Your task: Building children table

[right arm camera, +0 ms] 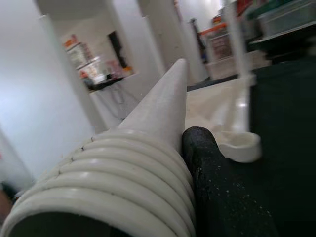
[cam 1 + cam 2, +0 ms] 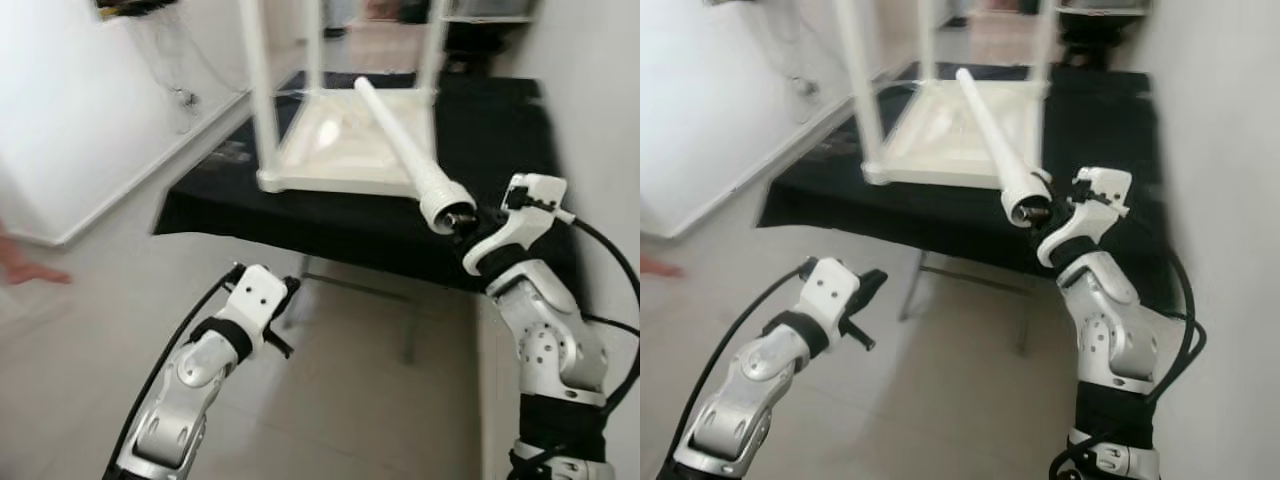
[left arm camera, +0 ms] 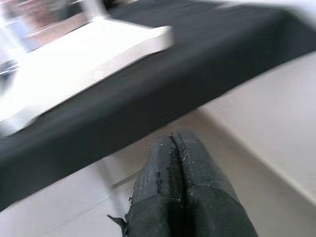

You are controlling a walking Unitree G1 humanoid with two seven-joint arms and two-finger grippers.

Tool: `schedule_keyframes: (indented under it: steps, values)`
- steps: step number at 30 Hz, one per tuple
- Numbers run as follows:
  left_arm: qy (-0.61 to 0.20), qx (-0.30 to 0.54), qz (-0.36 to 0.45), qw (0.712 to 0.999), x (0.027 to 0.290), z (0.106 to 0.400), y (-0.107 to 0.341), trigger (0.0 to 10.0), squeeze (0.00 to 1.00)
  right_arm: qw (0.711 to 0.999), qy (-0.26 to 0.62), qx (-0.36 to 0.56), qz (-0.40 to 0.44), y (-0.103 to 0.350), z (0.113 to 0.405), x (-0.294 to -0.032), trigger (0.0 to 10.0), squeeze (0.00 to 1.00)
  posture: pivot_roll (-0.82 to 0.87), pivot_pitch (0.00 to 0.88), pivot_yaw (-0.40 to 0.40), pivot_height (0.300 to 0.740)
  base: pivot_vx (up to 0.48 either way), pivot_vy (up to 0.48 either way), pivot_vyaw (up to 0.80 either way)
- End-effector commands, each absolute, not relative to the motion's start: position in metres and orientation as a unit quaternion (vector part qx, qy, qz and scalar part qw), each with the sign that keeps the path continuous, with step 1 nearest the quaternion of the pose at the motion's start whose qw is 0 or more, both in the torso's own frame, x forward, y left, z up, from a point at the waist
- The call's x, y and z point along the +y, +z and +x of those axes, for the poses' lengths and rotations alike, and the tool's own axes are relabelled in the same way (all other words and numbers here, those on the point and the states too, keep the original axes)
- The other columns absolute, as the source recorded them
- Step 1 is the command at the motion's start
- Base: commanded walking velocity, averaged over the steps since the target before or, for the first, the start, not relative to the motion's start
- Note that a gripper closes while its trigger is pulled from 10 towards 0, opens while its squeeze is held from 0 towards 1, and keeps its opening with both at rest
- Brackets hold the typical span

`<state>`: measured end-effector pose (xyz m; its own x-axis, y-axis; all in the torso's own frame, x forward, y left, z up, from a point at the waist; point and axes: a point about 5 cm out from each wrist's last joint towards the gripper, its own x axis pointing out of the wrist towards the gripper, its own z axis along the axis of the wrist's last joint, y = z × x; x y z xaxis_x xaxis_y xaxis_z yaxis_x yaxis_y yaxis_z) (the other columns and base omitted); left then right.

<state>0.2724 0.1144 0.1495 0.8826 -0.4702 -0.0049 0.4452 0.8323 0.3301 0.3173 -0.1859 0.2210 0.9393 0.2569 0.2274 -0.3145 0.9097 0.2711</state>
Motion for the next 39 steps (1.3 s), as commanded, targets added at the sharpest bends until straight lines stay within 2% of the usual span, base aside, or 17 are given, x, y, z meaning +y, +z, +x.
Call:
schedule_keyframes:
  steps: [1,4,5,6,8,9,12,13,15,16,17,18,25,29,39]
  values:
    - [-0.228,-0.051,0.162,0.959,0.116,0.275,0.155,10.0,0.00,0.969,0.160,-0.108,0.158,0.227,0.313,-0.181,10.0,0.00,0.03,0.107,-0.004,0.740,0.000,0.000,-0.80]
    - [-0.224,-0.054,0.160,0.960,0.116,0.276,0.156,10.0,0.00,0.968,0.162,-0.108,0.159,0.227,0.313,-0.180,10.0,0.00,0.03,0.107,-0.004,0.740,0.000,0.000,-0.80]
    - [-0.205,-0.060,0.118,0.970,0.120,0.280,0.164,10.0,0.00,0.963,0.177,-0.116,0.164,0.229,0.311,-0.175,10.0,0.00,0.03,0.107,-0.005,0.740,0.000,0.000,-0.80]
    - [-0.205,-0.060,0.118,0.970,0.120,0.280,0.164,10.0,0.00,0.963,0.177,-0.116,0.164,0.229,0.311,-0.175,10.0,0.00,0.03,0.107,-0.005,0.740,0.000,0.000,-0.80]
    - [-0.191,-0.068,0.056,0.978,0.123,0.284,0.174,10.0,0.00,0.960,0.189,-0.124,0.165,0.231,0.309,-0.172,10.0,0.00,0.03,0.107,-0.005,0.740,0.000,0.000,-0.80]
    - [-0.191,-0.068,0.056,0.978,0.123,0.284,0.174,10.0,0.00,0.960,0.189,-0.124,0.165,0.231,0.309,-0.172,10.0,0.00,0.03,0.107,-0.005,0.740,0.000,0.000,-0.80]
    - [-0.186,-0.091,-0.031,0.978,0.129,0.287,0.189,10.0,0.00,0.955,0.210,-0.133,0.163,0.233,0.306,-0.167,10.0,0.00,0.03,0.106,-0.006,0.740,0.000,0.000,-0.45]
    - [-0.186,-0.091,-0.031,0.978,0.129,0.287,0.189,10.0,0.00,0.955,0.210,-0.133,0.163,0.233,0.306,-0.167,10.0,0.00,0.03,0.106,-0.006,0.740,0.000,0.000,0.00]
    - [-0.180,-0.107,-0.082,0.974,0.135,0.288,0.197,10.0,0.02,0.950,0.229,-0.140,0.158,0.235,0.304,-0.163,10.0,0.00,0.03,0.106,-0.006,0.740,0.000,0.000,0.00]
    - [-0.175,-0.116,-0.102,0.972,0.138,0.288,0.201,10.0,0.83,0.948,0.240,-0.140,0.154,0.235,0.302,-0.161,10.0,0.00,0.03,0.107,-0.005,0.740,0.000,0.000,0.00]
    - [-0.175,-0.116,-0.102,0.972,0.138,0.288,0.201,10.0,0.83,0.948,0.240,-0.140,0.154,0.235,0.302,-0.161,10.0,0.00,0.03,0.107,-0.005,0.740,0.000,0.000,0.00]
    - [-0.173,-0.121,-0.119,0.970,0.141,0.288,0.203,10.0,1.00,0.946,0.249,-0.140,0.151,0.235,0.301,-0.159,10.0,0.00,0.03,0.107,-0.005,0.740,0.000,0.000,0.00]
    - [-0.155,-0.136,-0.197,0.959,0.152,0.290,0.213,10.0,1.00,0.935,0.290,-0.143,0.144,0.234,0.294,-0.150,10.0,0.00,0.03,0.106,-0.008,0.740,0.000,0.000,0.00]
    - [-0.152,-0.148,-0.268,0.940,0.159,0.294,0.223,10.0,1.00,0.930,0.304,-0.156,0.137,0.237,0.291,-0.148,10.0,0.00,0.03,0.103,-0.007,0.740,0.000,0.000,0.00]
    - [-0.158,-0.145,-0.361,0.908,0.166,0.296,0.229,10.0,1.00,0.920,0.337,-0.167,0.107,0.240,0.284,-0.137,10.0,0.00,0.03,0.096,-0.005,0.740,0.000,0.000,0.00]
